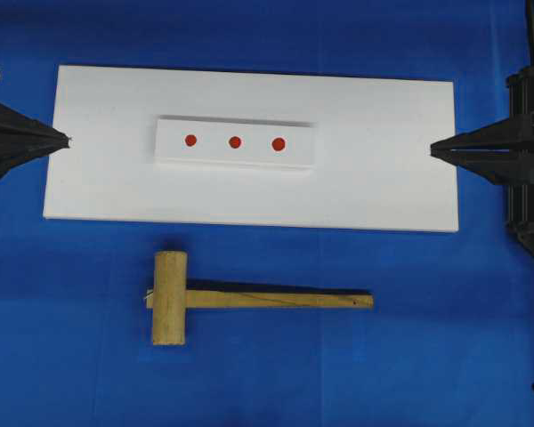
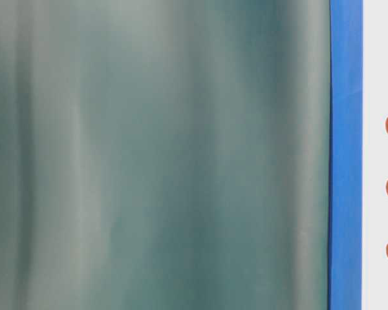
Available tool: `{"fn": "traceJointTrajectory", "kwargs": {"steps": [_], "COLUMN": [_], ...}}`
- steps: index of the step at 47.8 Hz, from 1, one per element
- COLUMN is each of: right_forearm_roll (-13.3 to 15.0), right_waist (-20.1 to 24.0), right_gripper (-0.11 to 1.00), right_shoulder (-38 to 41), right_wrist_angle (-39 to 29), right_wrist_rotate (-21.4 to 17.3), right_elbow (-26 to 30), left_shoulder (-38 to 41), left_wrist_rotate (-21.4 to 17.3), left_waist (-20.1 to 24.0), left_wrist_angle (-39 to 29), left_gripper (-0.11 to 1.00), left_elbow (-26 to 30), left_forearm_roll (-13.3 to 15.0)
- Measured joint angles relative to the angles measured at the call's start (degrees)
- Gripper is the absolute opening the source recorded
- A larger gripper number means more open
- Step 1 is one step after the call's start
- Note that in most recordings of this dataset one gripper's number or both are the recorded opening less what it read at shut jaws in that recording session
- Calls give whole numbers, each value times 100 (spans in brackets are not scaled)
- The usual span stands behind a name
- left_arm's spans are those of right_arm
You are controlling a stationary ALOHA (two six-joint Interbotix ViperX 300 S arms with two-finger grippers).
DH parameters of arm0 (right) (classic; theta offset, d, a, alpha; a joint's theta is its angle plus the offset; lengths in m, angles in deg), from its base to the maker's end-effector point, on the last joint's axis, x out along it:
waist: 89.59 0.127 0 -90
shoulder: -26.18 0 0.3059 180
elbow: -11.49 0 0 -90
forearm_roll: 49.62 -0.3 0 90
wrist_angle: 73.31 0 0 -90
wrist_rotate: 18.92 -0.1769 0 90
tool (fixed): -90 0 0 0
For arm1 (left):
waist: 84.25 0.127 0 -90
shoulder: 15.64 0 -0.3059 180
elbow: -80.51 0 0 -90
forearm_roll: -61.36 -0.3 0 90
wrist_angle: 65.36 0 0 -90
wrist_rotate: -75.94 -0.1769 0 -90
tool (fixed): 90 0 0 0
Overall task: Hit the mark with a hammer.
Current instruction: 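Move the right gripper over the wooden hammer's handle, then lower and close the right gripper on the hammer handle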
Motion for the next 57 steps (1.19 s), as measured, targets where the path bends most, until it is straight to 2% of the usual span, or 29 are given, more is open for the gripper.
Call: {"fn": "traceJointTrajectory", "kwargs": {"steps": [5,11,22,27,30,34,45,48,57], "right_forearm_roll": [0,-44,-132,-158,-167,-202,-325,-475,-932], "right_waist": [53,264,826,1011,1028,1020,1230,1301,1406], "right_gripper": [-5,-5,-5,0,7,23,86,90,87], "right_shoulder": [79,334,1187,1784,2109,2619,3955,4377,5502], "right_wrist_angle": [-70,-290,-308,-308,-299,-272,-360,-360,-141], "right_wrist_rotate": [-26,-79,-475,-686,-817,-1028,-1371,-1389,-1397], "right_elbow": [70,272,686,914,1028,1213,1942,2153,2654], "left_shoulder": [0,0,0,0,0,0,0,0,-9], "left_wrist_rotate": [167,211,211,202,202,211,211,211,211], "left_waist": [-44,-44,-44,-44,-44,-44,-35,-44,-44], "left_wrist_angle": [0,0,0,0,-9,0,0,0,-9], "left_gripper": [0,0,0,0,0,0,0,0,0], "left_elbow": [9,0,9,9,0,9,0,0,-9], "left_forearm_roll": [79,97,105,105,105,105,105,105,105]}}
